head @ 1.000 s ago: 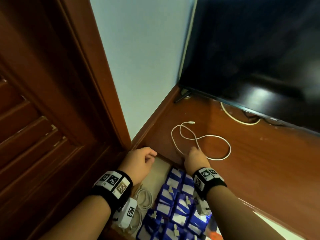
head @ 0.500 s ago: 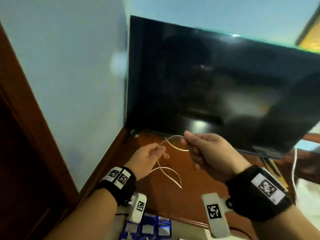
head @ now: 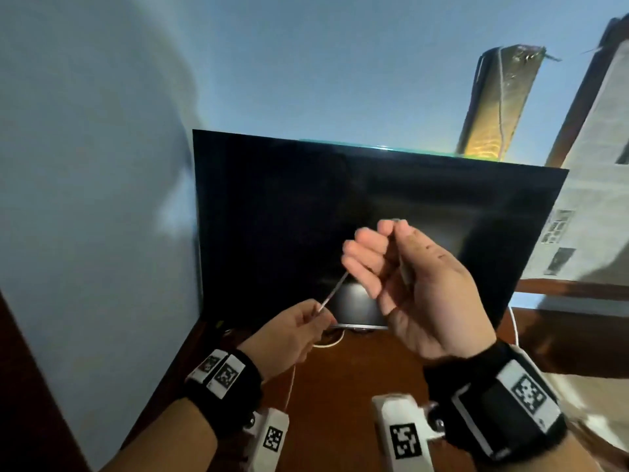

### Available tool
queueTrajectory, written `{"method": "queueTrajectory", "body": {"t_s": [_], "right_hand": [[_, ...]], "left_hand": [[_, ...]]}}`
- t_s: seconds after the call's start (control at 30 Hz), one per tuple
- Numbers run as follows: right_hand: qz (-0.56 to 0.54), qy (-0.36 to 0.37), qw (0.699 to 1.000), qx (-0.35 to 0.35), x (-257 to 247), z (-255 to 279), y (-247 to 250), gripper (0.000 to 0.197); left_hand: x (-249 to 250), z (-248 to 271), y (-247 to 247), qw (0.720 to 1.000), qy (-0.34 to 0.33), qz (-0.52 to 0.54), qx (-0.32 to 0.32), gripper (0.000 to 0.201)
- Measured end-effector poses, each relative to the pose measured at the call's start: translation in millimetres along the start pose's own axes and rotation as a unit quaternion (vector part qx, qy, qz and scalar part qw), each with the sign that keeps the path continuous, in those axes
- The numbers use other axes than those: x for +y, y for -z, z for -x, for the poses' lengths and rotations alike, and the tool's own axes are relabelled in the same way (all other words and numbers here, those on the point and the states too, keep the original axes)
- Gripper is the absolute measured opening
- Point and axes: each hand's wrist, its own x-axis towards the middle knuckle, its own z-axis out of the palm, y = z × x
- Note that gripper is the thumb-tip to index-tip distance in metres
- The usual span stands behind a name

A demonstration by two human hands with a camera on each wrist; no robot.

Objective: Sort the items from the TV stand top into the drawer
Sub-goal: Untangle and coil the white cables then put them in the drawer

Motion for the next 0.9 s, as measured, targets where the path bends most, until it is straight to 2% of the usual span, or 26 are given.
{"method": "queueTrajectory", "body": {"t_s": [0.1, 0.2, 0.27, 0.33, 0.37, 0.43, 0.47, 0.53, 0.6, 0.67, 0.8, 0.9], "right_hand": [[0.147, 0.144, 0.976, 0.066, -12.1, -19.7, 20.5, 0.029], [0.352, 0.222, 0.902, 0.114, -9.8, -30.3, 51.9, 0.025], [0.457, 0.211, 0.857, 0.108, 0.7, -31.5, 71.7, 0.02], [0.525, 0.154, 0.834, 0.072, 18.8, -25.9, 86.1, 0.019], [0.527, 0.106, 0.842, 0.045, 27.5, -20.0, 89.1, 0.021], [0.481, -0.001, 0.877, 0.002, 41.8, -4.3, 86.4, 0.025], [0.46, -0.037, 0.887, -0.008, 46.3, 4.1, 82.2, 0.028], [0.424, -0.061, 0.904, -0.008, 49.6, 19.6, 70.2, 0.035], [0.331, -0.039, 0.943, -0.014, 46.9, 30.6, 55.5, 0.045], [0.229, -0.019, 0.973, -0.01, 37.4, 36.8, 40.2, 0.051], [0.169, 0.011, 0.986, 0.005, 16.5, 37.1, 21.6, 0.052], [0.169, 0.069, 0.983, 0.031, 5.8, 31.3, 16.0, 0.041]], "left_hand": [[7.5, 33.1, -17.2, 0.991, 0.017, -0.129, -0.024, 0.031], [30.9, 61.9, -33.7, 0.973, -0.016, -0.221, -0.06, 0.037], [57.2, 71.6, -40.7, 0.957, -0.039, -0.279, -0.072, 0.041], [85.6, 73.6, -42.6, 0.943, -0.071, -0.324, -0.034, 0.04], [101.1, 73.6, -42.0, 0.936, -0.102, -0.337, -0.004, 0.041], [124.7, 67.1, -38.1, 0.914, -0.173, -0.363, 0.06, 0.042], [131.9, 60.1, -34.8, 0.902, -0.196, -0.376, 0.086, 0.043], [137.2, 40.8, -26.7, 0.89, -0.193, -0.392, 0.129, 0.046], [131.0, 19.5, -16.3, 0.894, -0.165, -0.385, 0.159, 0.048], [117.5, 4.9, -11.7, 0.915, -0.12, -0.351, 0.158, 0.052], [75.5, 4.6, -27.2, 0.965, -0.027, -0.235, 0.112, 0.07], [44.7, 18.9, -47.6, 0.968, -0.031, -0.225, 0.109, 0.063]]}}
